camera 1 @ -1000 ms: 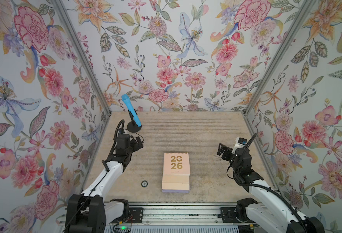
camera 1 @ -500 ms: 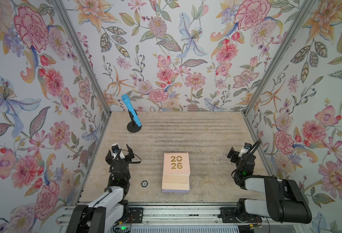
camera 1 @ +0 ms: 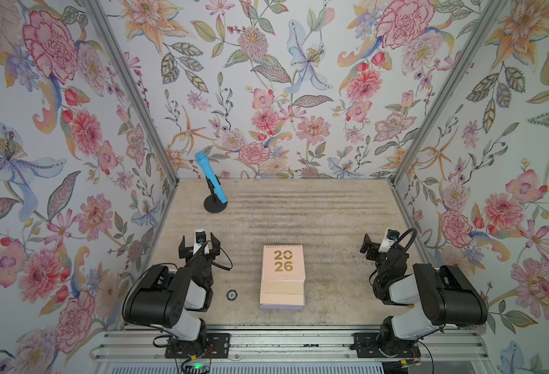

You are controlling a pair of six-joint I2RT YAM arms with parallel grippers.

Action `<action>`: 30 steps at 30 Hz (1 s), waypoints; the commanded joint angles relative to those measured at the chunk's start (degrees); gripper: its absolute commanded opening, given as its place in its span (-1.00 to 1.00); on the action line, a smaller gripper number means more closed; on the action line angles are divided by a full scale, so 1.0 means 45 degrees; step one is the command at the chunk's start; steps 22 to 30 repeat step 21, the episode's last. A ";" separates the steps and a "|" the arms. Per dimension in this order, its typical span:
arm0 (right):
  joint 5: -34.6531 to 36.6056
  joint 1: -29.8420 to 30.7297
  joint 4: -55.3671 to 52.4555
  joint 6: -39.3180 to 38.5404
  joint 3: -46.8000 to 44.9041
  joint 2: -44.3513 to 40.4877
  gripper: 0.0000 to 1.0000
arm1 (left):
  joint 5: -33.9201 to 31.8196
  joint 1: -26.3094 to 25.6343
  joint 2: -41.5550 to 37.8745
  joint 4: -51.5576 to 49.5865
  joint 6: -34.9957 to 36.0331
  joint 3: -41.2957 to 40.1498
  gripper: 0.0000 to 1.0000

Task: Stack the calendars
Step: Reset both arms

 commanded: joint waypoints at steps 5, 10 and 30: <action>0.1764 0.1026 -0.1652 -0.0931 0.1420 -0.0012 0.99 | -0.0777 0.0352 -0.0128 -0.0267 -0.0598 0.0901 1.00; 0.1794 0.1007 -0.1631 -0.0891 0.1430 -0.0001 0.99 | -0.0721 0.0425 -0.0129 -0.0237 -0.0600 0.0892 1.00; 0.1857 0.1007 -0.1682 -0.0882 0.1430 -0.0022 0.99 | -0.0647 0.0432 -0.0129 0.0298 -0.0591 0.0767 1.00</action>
